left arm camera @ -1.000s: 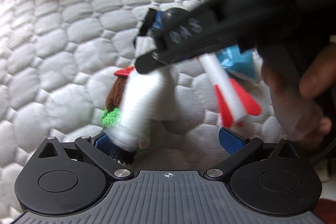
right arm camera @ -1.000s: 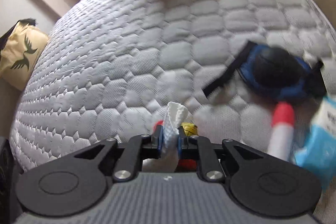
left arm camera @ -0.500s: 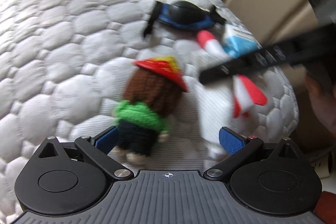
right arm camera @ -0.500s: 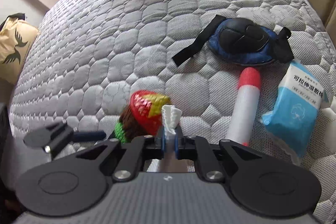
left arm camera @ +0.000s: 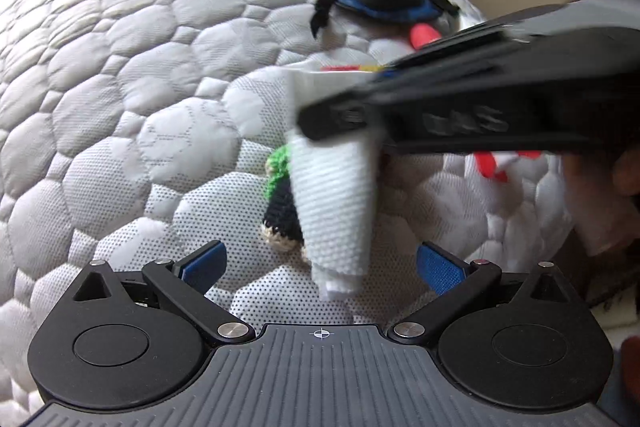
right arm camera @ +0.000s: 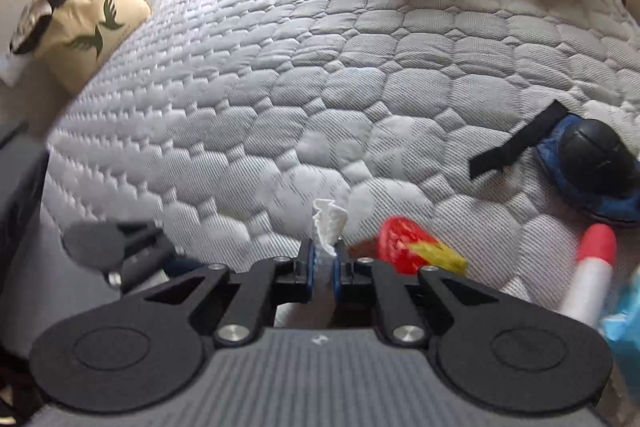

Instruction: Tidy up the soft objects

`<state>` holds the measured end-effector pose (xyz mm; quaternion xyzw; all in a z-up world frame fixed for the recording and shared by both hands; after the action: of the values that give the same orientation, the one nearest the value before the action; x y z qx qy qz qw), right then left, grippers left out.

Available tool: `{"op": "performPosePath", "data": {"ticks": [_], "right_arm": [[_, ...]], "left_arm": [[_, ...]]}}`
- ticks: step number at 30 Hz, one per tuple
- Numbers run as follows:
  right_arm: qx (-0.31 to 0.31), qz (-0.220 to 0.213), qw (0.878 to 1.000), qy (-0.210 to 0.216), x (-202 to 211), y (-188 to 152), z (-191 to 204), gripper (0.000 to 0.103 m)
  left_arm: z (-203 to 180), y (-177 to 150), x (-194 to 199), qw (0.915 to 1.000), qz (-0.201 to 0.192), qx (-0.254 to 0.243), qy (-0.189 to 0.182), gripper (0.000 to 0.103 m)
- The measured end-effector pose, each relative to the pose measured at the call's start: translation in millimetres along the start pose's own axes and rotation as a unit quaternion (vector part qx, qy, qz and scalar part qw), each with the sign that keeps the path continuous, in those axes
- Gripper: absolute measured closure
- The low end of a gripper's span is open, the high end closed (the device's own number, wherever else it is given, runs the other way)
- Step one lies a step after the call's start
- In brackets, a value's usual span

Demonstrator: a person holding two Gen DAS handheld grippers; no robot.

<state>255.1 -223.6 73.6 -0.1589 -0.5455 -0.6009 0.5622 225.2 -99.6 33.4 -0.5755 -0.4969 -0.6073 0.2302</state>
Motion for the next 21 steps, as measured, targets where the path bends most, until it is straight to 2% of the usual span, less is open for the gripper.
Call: {"op": "performPosePath", "data": {"ticks": [6, 9, 13, 17, 18, 20, 21], "right_arm": [[-0.033, 0.040, 0.999, -0.011, 22, -33, -13, 0.091], [-0.038, 0.073, 0.996, -0.041, 14, -46, -22, 0.072], [-0.079, 0.075, 0.993, -0.046, 20, -50, -31, 0.047], [-0.156, 0.073, 0.984, -0.041, 35, -59, -43, 0.042], [-0.177, 0.073, 0.981, -0.033, 39, -61, -45, 0.041], [-0.228, 0.077, 0.971, -0.002, 39, -67, -46, 0.031], [-0.251, 0.081, 0.964, 0.015, 35, -71, -47, 0.032]], "left_arm": [[-2, -2, -9, 0.9996, 0.016, 0.013, -0.020, 0.000], [-10, -6, -15, 0.9995, 0.027, -0.008, -0.012, 0.000], [-13, -10, -17, 0.9989, 0.036, -0.030, -0.005, 0.000], [-7, -16, -19, 0.9983, 0.049, -0.031, -0.004, 0.000], [-6, -17, -19, 0.9983, 0.050, -0.030, -0.003, 0.000], [-4, -18, -22, 0.9982, 0.054, -0.026, -0.003, 0.000], [-5, -18, -24, 0.9981, 0.056, -0.025, -0.006, 0.000]]}}
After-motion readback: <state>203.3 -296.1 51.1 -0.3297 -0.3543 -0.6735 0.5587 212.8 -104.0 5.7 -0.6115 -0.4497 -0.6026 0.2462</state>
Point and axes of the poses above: each gripper's, at about its wrist camera, not at the fingertips, and x roughly against the way its jaws point, z to its left, y to its top, the point moved 3 cm from there along -x, roughly the way its jaws point, and after that the axes turned 2 degrees about y, right-handed, at the moved point
